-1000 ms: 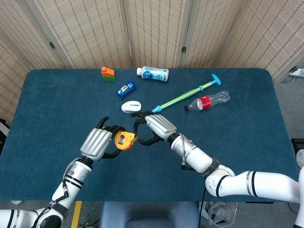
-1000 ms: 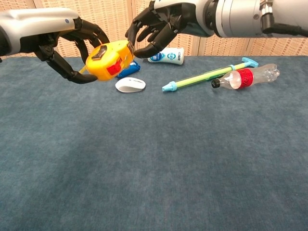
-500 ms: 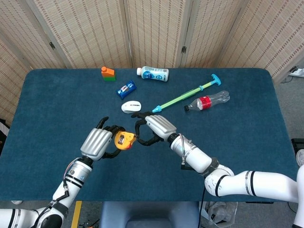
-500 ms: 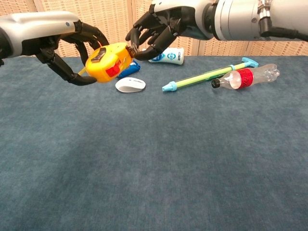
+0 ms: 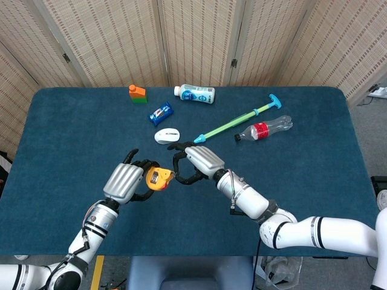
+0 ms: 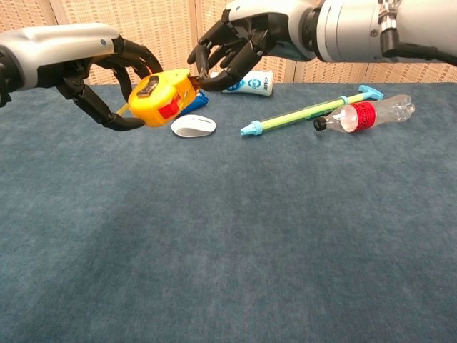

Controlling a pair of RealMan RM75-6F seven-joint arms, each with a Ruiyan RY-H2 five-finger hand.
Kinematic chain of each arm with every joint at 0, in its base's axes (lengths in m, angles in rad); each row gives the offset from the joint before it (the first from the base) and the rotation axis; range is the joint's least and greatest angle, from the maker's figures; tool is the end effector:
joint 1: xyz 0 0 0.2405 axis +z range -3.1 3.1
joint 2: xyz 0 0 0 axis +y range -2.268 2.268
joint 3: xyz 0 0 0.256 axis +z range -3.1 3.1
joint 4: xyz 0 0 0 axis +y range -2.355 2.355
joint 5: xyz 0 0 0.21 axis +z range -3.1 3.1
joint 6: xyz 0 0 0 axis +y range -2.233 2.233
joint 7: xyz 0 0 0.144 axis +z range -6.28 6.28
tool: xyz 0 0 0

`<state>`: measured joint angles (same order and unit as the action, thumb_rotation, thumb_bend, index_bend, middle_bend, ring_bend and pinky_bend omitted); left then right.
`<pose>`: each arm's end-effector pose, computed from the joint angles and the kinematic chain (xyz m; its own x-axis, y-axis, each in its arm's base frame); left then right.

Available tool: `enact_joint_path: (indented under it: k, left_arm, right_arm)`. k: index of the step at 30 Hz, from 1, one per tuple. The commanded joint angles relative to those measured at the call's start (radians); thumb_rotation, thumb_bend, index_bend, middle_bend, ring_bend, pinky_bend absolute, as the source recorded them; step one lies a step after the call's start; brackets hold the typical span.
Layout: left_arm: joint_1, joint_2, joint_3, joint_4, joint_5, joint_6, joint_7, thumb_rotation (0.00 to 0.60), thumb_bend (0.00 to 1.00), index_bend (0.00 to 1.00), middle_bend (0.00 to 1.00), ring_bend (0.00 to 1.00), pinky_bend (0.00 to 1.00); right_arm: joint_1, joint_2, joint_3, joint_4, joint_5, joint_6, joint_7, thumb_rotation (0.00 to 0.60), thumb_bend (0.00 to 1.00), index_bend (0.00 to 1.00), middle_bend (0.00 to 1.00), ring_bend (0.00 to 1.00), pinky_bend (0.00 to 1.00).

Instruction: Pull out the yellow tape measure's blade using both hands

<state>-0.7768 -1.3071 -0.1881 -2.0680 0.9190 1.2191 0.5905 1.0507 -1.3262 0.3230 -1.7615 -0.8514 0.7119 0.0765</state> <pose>-0.0767 0.2935 0.0596 0.3575 0.2138 0.9091 0.8913 -0.3687 -0.2638 -0.0103 -0.3605 0.0254 0.0372 -0.5813 0.8129 -0.9060 -0.3628 -0.2180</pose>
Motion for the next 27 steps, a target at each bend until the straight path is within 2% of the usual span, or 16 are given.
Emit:
enact_joint_path:
  k: [1,18,27]
  left_arm:
    - [0.0,0.001,0.0,0.0,0.0,0.0,0.0,0.6,0.34,0.52,0.51,0.41,0.08]
    - [0.001,-0.001,0.005,0.005,0.003,0.001,-0.006,0.6,0.35,0.52,0.51,0.41,0.08]
    - [0.012,-0.002,0.014,0.037,0.015,0.002,-0.023,0.6,0.35,0.52,0.51,0.41,0.08]
  right_arm:
    - [0.001,-0.002,0.0,0.002,0.001,-0.001,0.0,0.6,0.36,0.57,0.19,0.16,0.09]
    - [-0.003,-0.011,0.0,0.01,-0.001,0.012,0.003,0.6,0.37,0.61,0.21,0.17,0.09]
    - [-0.023,0.013,-0.005,-0.007,-0.013,0.022,0.006,0.6,0.44,0.63,0.23,0.18,0.09]
